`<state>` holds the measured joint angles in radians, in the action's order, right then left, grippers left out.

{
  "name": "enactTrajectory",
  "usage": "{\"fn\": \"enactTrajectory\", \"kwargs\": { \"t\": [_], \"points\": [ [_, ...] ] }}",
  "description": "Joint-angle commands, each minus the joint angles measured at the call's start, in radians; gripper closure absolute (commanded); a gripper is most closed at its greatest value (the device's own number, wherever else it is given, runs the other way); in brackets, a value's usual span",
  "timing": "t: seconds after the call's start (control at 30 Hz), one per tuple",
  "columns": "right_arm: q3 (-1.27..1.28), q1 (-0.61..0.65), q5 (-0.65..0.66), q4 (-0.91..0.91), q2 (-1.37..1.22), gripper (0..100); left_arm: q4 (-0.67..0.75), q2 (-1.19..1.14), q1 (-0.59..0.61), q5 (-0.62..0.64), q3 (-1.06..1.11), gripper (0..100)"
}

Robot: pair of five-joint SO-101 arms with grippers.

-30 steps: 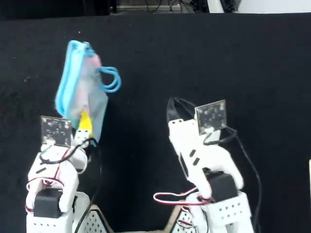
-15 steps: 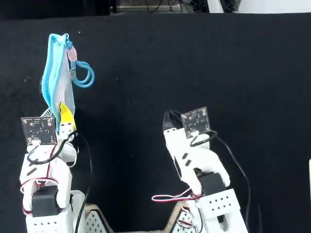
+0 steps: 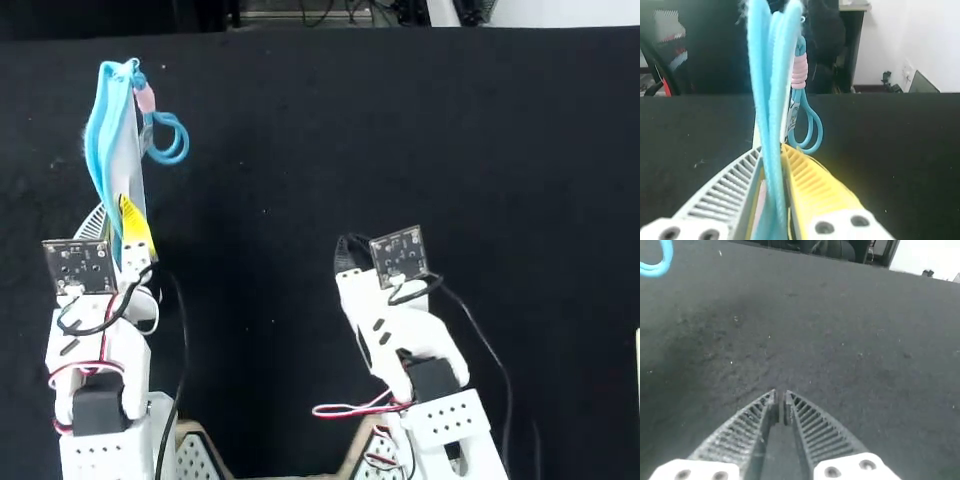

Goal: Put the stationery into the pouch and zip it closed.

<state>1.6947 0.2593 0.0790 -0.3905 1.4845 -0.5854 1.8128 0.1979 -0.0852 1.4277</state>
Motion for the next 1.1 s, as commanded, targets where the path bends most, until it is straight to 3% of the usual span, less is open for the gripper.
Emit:
{"fn": "enactTrajectory", "kwargs": {
  "t": [0.0,0.27,0.53,0.73,0.93,1.07],
  "points": [
    [-0.007,0.006,0.008,0.031,0.024,98.7,0.077,-0.003,0.005,-0.005,-0.051,97],
    [-0.007,0.006,0.008,0.025,0.024,98.7,0.012,-0.014,0.005,-0.005,-0.205,97],
    [-0.007,0.008,0.008,0.026,0.024,98.7,0.009,-0.236,0.002,-0.069,-0.243,97],
    [-0.007,0.008,0.006,0.026,0.024,98.7,0.158,-0.499,-0.001,-0.118,-0.329,97],
    [-0.007,0.008,0.006,0.028,0.024,98.7,0.304,-0.847,-0.151,-0.120,-0.476,97],
    [-0.007,0.008,0.009,0.028,0.024,98.7,0.319,-1.060,-0.219,-0.114,-0.595,97]
  ]
}}
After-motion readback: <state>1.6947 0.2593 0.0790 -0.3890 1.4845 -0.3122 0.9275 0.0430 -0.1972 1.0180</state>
